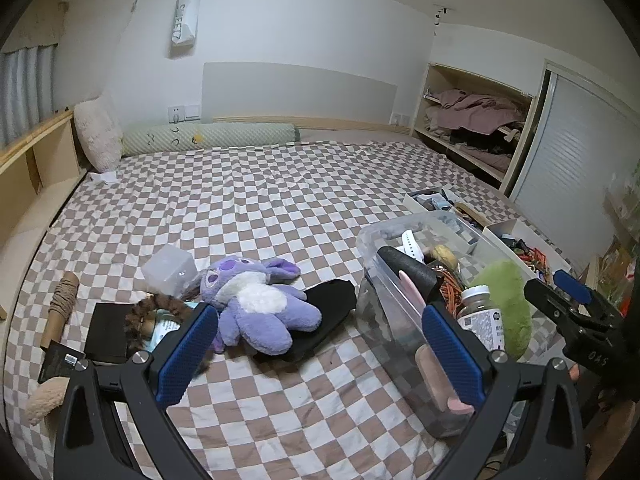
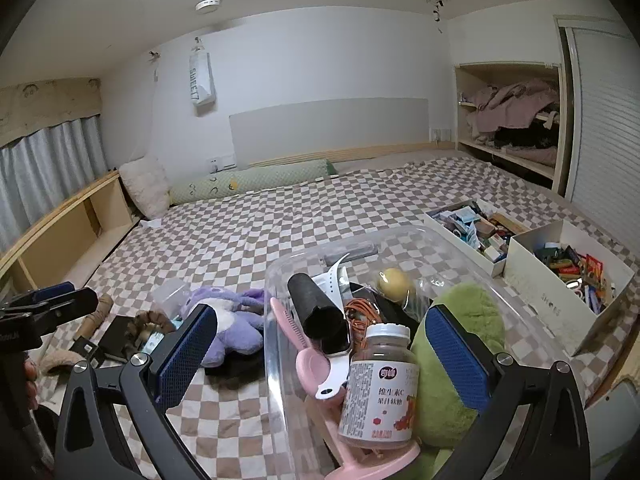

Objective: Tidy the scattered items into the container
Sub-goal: 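Open both grippers to drop the watch and roller into the bin, then withdraw both tools from the bin toward the remaining items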

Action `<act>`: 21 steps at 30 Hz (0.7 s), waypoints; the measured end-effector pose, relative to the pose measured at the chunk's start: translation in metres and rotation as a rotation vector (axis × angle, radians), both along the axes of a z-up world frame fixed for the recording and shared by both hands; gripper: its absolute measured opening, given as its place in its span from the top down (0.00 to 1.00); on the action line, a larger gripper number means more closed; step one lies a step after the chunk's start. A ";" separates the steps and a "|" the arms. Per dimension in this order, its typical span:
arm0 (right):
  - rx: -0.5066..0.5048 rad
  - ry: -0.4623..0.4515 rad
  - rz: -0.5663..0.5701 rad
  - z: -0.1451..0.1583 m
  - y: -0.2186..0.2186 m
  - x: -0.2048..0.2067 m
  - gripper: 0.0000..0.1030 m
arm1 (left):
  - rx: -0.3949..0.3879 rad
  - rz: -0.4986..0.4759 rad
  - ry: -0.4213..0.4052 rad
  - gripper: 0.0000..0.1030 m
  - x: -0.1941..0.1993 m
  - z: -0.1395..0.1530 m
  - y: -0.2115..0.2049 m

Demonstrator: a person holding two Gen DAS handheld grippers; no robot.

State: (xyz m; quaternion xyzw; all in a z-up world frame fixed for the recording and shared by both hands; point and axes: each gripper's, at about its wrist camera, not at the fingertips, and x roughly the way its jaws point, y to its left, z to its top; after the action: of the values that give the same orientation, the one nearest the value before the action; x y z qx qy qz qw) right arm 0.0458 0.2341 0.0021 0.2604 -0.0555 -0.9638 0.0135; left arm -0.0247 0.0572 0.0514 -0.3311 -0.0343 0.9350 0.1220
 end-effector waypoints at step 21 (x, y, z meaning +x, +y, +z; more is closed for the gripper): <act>0.017 -0.003 0.061 -0.001 -0.032 0.002 0.00 | -0.025 0.110 0.047 0.00 0.020 0.005 -0.039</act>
State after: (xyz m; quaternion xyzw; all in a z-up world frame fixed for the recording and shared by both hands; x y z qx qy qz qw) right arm 0.0482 0.2017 0.0008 0.2635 -0.0394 -0.9630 0.0408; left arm -0.0044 0.0183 0.0560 -0.3084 -0.0377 0.9481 0.0672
